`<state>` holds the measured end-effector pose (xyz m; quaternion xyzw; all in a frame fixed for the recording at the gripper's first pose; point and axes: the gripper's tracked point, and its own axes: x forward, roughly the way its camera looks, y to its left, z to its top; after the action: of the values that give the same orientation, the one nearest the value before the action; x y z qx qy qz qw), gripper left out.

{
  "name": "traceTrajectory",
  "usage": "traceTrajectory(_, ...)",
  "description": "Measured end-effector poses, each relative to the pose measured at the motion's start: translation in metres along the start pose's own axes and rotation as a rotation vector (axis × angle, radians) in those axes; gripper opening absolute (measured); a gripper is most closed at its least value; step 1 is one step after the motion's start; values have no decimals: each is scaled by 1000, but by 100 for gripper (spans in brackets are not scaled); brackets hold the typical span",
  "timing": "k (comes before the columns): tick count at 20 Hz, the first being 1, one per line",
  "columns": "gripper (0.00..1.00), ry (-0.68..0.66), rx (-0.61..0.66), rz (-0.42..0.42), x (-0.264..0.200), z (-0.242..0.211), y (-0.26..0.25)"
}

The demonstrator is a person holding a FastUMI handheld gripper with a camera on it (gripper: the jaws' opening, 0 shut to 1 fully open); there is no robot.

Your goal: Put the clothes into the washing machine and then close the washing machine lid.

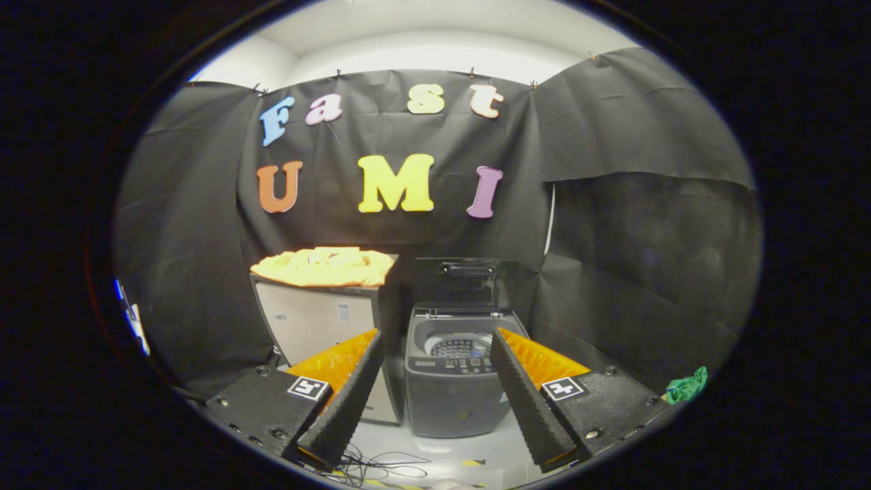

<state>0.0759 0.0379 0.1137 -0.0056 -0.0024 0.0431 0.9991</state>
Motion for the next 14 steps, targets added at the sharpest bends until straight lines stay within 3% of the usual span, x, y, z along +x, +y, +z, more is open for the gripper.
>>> traceTrajectory(8, 99, -73, 2, 59, 86, 102, 41)
traceTrajectory(14, 99, -52, -3, 159, 162, 141, 100)
